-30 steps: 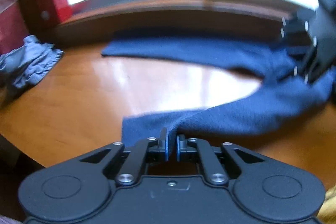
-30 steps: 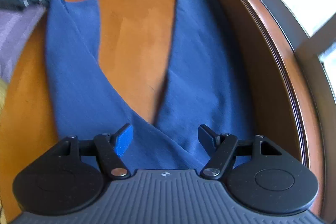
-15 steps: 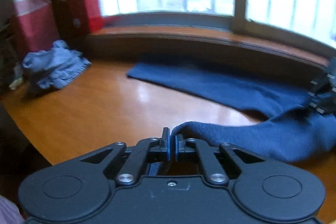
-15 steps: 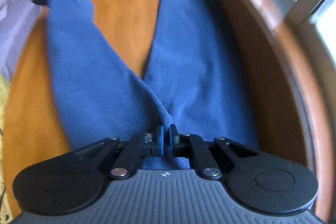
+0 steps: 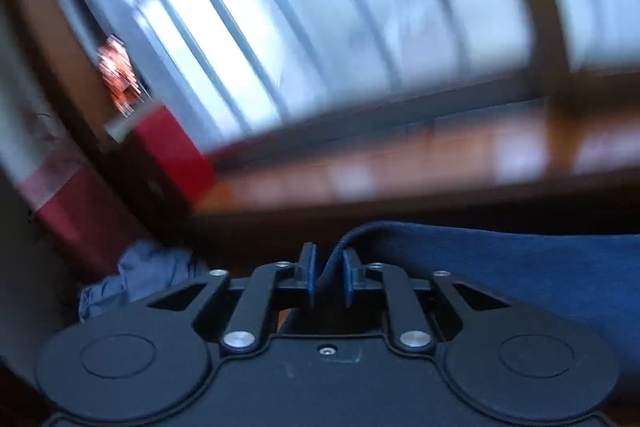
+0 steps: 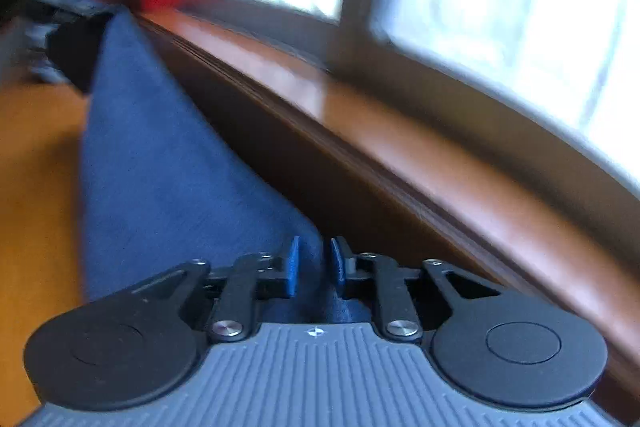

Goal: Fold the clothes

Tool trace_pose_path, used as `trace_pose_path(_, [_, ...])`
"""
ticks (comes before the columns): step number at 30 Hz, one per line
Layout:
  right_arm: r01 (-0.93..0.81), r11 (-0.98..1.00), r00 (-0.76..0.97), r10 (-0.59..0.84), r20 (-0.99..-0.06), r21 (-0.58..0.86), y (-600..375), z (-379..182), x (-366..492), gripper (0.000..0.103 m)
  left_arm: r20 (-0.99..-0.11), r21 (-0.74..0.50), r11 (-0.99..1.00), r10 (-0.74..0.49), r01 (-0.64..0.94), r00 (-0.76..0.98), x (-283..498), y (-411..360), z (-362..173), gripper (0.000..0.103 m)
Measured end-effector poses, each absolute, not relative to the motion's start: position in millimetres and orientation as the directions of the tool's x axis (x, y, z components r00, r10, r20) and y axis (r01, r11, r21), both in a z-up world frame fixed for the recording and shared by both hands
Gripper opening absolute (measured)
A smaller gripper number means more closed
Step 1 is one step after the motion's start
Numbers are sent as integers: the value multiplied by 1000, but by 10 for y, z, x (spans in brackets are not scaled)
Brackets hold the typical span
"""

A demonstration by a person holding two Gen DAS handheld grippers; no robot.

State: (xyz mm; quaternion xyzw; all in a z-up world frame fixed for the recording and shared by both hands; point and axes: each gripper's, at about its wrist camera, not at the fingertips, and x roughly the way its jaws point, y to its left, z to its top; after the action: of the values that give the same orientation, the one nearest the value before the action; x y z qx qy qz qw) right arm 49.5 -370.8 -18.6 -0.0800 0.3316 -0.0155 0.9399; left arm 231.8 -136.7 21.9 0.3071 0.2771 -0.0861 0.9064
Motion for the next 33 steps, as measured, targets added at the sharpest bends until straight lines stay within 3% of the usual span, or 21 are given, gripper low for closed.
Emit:
trace_pose_path(3, [76, 972, 756, -201, -622, -222, -3647, -193, 304, 19, -654, 452, 788, -26, 418, 756, 2464, -1478, -100, 19])
trace_pose_path(5, [159, 958, 751, -275, -601, -239, -3643, -98, 1, 28, -668, 453, 764, -50, 459, 742, 2479, -1541, -241, 28])
trace_pose_path(6, [223, 954, 731, -299, -613, -200, -3693, -57, -188, 39, -670, 465, 748, -52, 473, 741, 2485, -1578, -312, 32])
trace_pose_path(8, [347, 930, 686, -341, -643, -122, -3795, 17, -567, 45, -693, 466, 727, -55, 505, 719, 2509, -1636, -438, 33])
trace_pose_path(11, [467, 881, 603, -381, -701, -77, -3845, -124, -1062, 45, -752, 426, 730, -42, 535, 658, 2518, -1660, -600, 35])
trace_pose_path(14, [521, 850, 539, -401, -741, -82, -3851, -383, -1273, 45, -717, 499, 696, -4, 517, 697, 2334, -1694, -641, 35])
trace_pose_path(18, [531, 847, 536, -368, -759, -36, -3844, -404, -1494, 45, -693, 564, 641, 24, 521, 721, 1983, -1627, -711, 35])
trace_pose_path(23, [485, 872, 545, -354, -760, -59, -3820, -404, -1589, 45, -711, 533, 669, 22, 518, 703, 1613, -1311, -767, 35])
trace_pose_path(30, [472, 871, 535, -407, -740, -138, -3623, -427, -1553, 45, -751, 474, 713, 22, 516, 660, 1412, -839, -827, 54])
trace_pose_path(33, [512, 839, 539, -480, -692, -184, -3434, -387, -1526, 45, -748, 422, 742, -40, 521, 662, 1417, -591, -766, 56])
